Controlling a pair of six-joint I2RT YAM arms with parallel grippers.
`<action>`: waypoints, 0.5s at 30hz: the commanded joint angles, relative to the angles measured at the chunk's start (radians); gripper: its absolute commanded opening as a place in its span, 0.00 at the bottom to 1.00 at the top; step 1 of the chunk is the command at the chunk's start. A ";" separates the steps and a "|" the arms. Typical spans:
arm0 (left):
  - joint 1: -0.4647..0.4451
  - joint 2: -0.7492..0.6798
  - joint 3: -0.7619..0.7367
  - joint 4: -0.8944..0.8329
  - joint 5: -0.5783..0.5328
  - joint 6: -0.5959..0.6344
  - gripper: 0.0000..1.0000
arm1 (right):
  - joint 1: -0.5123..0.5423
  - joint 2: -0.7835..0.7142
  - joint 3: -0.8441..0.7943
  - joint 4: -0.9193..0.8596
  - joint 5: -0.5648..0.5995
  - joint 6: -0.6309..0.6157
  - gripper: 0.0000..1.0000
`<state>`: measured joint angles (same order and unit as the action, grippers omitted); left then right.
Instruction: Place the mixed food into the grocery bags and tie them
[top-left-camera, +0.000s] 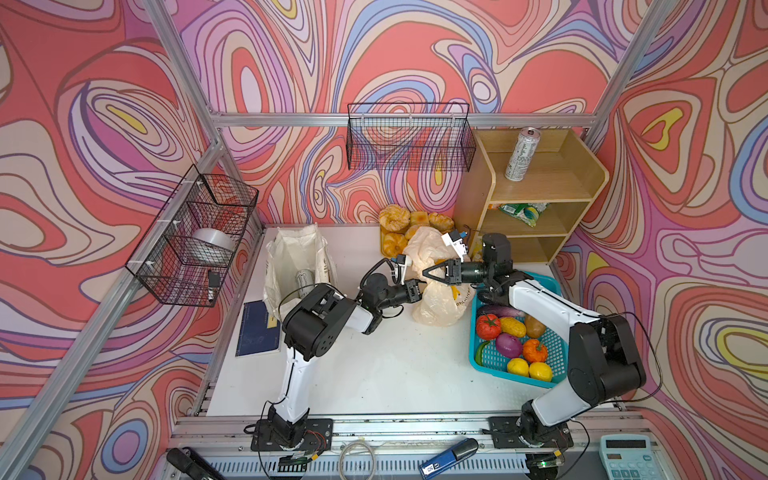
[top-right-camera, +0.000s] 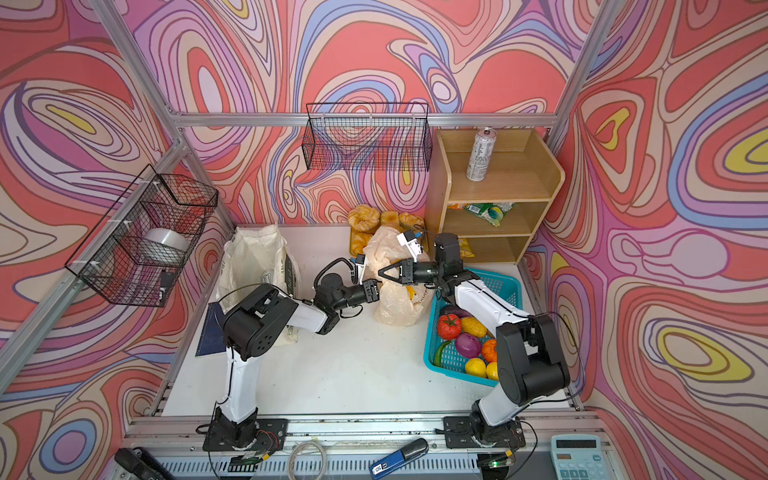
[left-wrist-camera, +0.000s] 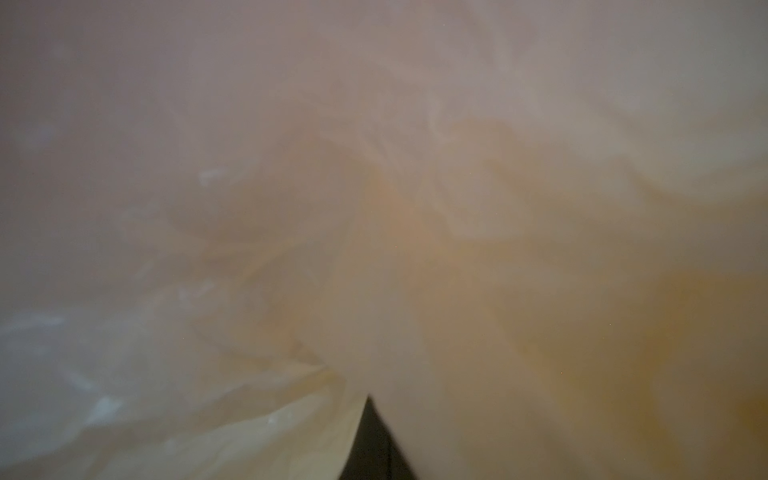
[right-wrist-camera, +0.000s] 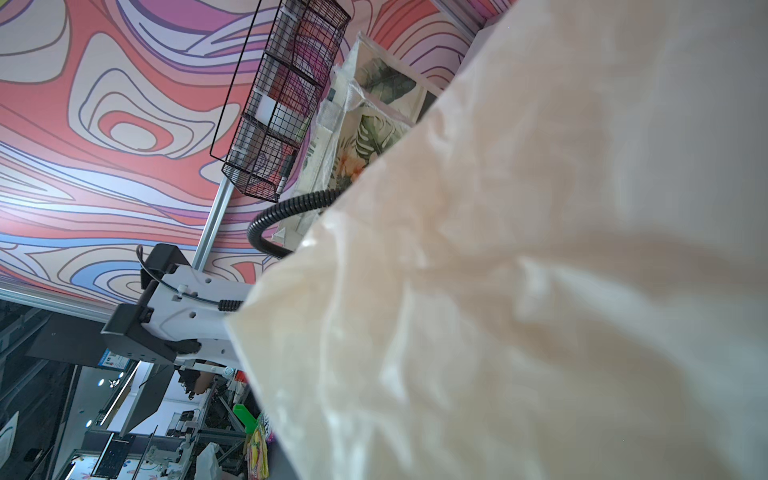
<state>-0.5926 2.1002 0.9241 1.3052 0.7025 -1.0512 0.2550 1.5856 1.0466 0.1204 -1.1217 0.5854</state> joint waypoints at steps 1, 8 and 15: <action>0.048 -0.074 -0.087 0.058 -0.024 0.007 0.01 | -0.018 -0.013 -0.015 0.005 0.008 -0.006 0.00; 0.111 -0.243 -0.216 0.058 -0.001 0.047 0.18 | -0.034 -0.023 -0.022 0.006 0.006 -0.006 0.00; 0.125 -0.343 -0.223 0.057 -0.006 0.042 0.26 | -0.036 -0.020 -0.023 0.025 -0.011 0.003 0.00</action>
<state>-0.4759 1.7840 0.7059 1.3098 0.6914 -1.0210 0.2230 1.5856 1.0340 0.1238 -1.1179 0.5892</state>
